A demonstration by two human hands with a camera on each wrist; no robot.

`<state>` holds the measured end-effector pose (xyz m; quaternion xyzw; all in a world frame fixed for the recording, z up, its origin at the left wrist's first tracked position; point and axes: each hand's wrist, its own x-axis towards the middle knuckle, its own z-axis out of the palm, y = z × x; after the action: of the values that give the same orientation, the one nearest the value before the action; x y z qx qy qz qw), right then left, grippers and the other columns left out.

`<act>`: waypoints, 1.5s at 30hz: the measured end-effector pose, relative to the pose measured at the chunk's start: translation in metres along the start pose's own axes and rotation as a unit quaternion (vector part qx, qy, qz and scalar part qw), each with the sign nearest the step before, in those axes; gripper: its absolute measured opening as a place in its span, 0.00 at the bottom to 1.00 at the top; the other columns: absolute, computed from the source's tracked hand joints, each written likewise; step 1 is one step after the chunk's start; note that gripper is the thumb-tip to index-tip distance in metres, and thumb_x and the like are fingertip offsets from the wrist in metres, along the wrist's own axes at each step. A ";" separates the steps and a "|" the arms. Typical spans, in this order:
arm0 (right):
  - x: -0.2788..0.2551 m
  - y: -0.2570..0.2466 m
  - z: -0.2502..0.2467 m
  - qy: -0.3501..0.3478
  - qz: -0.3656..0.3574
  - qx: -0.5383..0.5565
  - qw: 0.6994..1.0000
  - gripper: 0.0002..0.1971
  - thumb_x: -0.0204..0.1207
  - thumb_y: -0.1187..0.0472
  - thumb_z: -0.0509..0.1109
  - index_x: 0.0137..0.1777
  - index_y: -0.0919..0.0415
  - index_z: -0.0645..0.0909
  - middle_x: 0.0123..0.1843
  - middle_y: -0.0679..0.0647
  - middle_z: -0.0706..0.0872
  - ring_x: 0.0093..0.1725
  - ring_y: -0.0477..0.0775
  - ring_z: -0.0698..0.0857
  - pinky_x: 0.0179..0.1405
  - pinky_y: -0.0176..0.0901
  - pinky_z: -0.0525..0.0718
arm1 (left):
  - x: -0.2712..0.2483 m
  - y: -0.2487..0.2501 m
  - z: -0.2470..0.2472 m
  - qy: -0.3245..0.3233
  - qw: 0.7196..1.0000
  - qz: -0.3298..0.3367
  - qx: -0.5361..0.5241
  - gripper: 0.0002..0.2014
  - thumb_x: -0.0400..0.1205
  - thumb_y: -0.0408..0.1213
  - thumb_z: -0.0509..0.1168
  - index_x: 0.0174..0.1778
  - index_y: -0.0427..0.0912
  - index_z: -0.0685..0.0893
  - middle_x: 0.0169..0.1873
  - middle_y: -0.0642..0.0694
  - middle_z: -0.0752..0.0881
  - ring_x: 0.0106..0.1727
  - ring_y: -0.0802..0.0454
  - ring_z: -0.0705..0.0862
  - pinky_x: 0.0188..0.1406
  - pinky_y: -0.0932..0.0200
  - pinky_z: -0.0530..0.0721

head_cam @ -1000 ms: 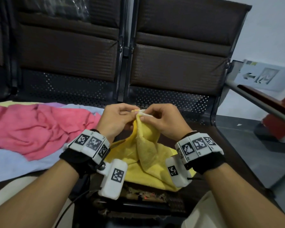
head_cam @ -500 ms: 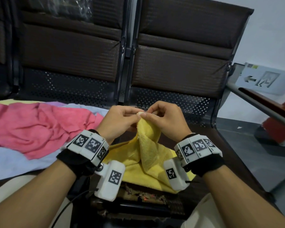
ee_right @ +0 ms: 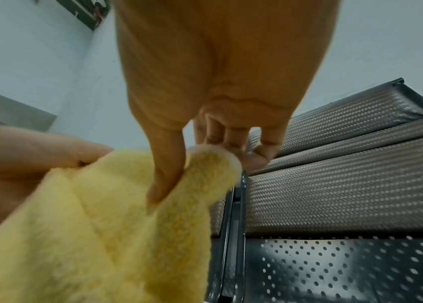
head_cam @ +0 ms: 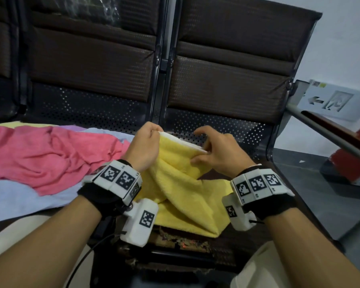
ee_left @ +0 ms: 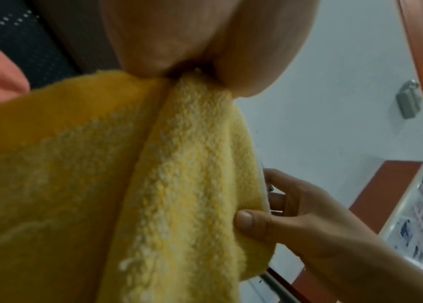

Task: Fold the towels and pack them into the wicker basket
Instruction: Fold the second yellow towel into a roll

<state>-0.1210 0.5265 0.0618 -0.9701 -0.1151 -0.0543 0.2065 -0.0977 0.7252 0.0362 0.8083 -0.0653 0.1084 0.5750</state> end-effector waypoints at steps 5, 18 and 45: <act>-0.005 0.001 -0.005 -0.054 -0.002 -0.082 0.995 0.10 0.69 0.45 0.76 0.39 0.47 0.80 0.40 0.44 0.77 0.45 0.48 0.77 0.48 0.50 0.80 | -0.010 0.010 -0.002 -0.078 0.993 0.069 0.062 0.15 0.88 0.43 0.47 0.53 0.44 0.77 0.41 0.55 0.79 0.45 0.53 0.79 0.49 0.52 0.76; -0.045 -0.012 -0.036 0.042 0.017 -0.034 0.998 0.08 0.77 0.66 0.66 0.48 0.53 0.84 0.45 0.52 0.88 0.50 0.55 0.83 0.44 0.43 0.78 | -0.035 0.039 -0.042 -0.100 0.950 0.216 0.201 0.07 0.80 0.33 0.68 0.52 0.38 0.85 0.42 0.50 0.83 0.47 0.54 0.80 0.45 0.66 0.70; 0.013 -0.047 -0.136 0.269 0.051 0.083 0.958 0.06 0.78 0.55 0.71 0.51 0.55 0.81 0.47 0.49 0.82 0.49 0.47 0.77 0.43 0.32 0.68 | 0.042 0.122 -0.053 -0.012 0.957 0.225 0.183 0.10 0.83 0.29 0.57 0.58 0.38 0.81 0.50 0.42 0.85 0.50 0.47 0.81 0.42 0.61 0.69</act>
<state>-0.1279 0.5148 0.2062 -0.9039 -0.0100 -0.2926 0.3118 -0.0905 0.7359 0.1756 0.8655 -0.2318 0.2352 0.3767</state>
